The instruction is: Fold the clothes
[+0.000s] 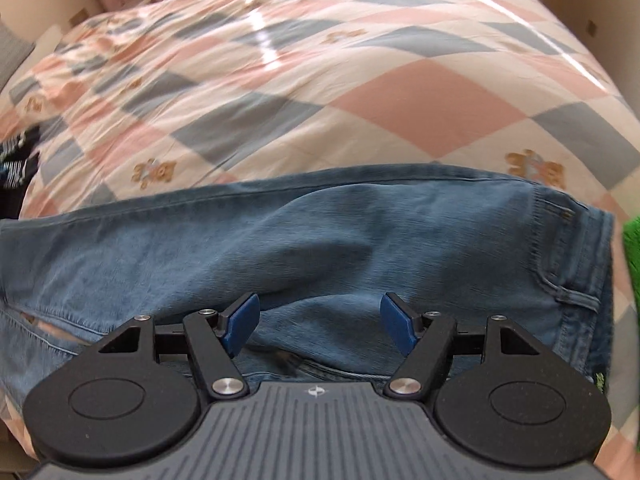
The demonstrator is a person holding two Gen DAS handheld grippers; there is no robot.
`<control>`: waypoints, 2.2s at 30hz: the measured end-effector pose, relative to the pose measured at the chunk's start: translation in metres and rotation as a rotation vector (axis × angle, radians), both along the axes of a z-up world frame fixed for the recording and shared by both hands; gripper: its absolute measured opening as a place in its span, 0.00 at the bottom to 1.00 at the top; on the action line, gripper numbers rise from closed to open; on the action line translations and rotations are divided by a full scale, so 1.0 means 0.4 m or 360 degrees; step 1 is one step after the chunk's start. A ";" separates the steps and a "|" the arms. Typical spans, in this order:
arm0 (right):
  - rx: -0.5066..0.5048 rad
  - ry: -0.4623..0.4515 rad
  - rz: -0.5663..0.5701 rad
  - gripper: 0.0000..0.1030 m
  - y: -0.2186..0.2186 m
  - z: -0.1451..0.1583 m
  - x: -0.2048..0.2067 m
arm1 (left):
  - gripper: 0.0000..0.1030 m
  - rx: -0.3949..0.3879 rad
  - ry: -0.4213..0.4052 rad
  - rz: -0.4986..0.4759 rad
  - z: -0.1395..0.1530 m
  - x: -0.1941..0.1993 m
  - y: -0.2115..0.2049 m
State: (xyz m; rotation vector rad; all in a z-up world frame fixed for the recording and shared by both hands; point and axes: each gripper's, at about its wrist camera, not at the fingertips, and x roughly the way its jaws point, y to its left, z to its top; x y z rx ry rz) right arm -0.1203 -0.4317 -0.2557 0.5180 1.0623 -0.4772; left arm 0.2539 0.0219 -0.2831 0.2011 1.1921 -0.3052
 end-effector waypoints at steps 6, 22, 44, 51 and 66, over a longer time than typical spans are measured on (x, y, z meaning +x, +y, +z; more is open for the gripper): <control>0.0005 0.0001 0.0097 0.69 0.046 0.012 0.040 | 0.68 0.0065 -0.0112 -0.0234 -0.001 0.086 -0.129; 0.0462 -0.0074 -0.0743 0.70 0.205 -0.084 -0.047 | 0.01 -0.0137 -0.0036 -0.0477 -0.075 0.282 -0.114; 0.0456 -0.0123 -0.0991 0.70 0.372 -0.065 0.038 | 0.16 0.0009 -0.0301 -0.0728 -0.049 0.403 -0.278; 0.0388 0.0006 -0.1023 0.70 0.396 -0.048 -0.092 | 0.22 -0.0135 0.0230 -0.0932 -0.059 -0.055 -0.135; 0.0272 -0.0416 -0.1682 0.70 0.178 -0.141 -0.842 | 0.34 -0.0405 0.0388 -0.0568 0.081 -0.539 0.019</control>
